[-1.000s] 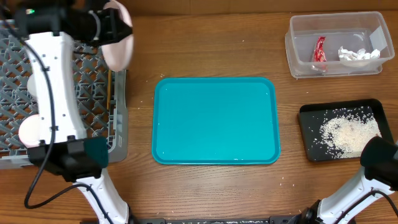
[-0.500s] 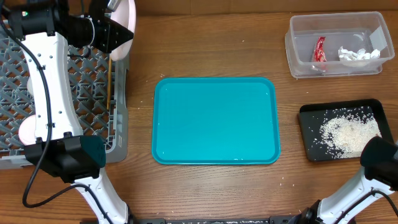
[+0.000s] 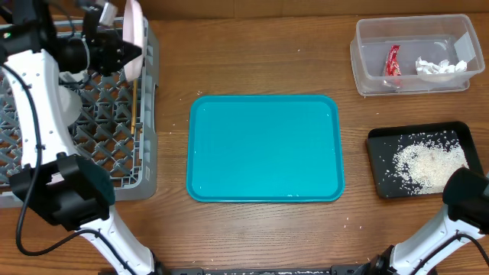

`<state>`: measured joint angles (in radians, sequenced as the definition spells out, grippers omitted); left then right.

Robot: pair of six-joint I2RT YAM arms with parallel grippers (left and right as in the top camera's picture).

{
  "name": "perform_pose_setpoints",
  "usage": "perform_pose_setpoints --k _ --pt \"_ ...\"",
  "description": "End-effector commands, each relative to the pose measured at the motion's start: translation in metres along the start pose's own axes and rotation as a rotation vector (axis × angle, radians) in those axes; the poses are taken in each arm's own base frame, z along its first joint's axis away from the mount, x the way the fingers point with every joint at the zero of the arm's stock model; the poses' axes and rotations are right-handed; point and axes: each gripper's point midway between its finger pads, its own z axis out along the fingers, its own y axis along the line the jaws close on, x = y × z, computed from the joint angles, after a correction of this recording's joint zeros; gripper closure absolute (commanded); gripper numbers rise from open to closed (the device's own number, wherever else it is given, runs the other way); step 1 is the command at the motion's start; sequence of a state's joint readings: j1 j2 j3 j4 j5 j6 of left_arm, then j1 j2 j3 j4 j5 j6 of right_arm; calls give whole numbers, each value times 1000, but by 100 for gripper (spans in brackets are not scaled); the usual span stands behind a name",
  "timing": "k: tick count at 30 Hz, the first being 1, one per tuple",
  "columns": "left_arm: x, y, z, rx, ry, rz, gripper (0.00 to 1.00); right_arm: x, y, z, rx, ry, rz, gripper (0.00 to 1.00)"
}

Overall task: Sort waste into correct bins and load items into the dishwasher
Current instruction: 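Lift the plate and carry it left over the dish rack, then lower the plate upright into the rack's right side and release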

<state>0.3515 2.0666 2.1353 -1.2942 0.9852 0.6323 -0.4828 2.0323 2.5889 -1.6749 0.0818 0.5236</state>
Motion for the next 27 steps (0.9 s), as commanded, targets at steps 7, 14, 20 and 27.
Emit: perform_pose_setpoints --k 7,14,20,27 --pt "4 -8 -5 146 -111 -57 96 -3 0 -5 -7 -19 2 0" --pt "8 -6 -3 145 -102 -80 96 -3 0 -5 -7 -20 3 0" --pt "12 -5 -3 133 -85 -91 96 -3 0 -5 -8 -19 3 0" --pt "17 2 -3 100 -62 -92 96 -3 0 -5 -7 -20 2 0"
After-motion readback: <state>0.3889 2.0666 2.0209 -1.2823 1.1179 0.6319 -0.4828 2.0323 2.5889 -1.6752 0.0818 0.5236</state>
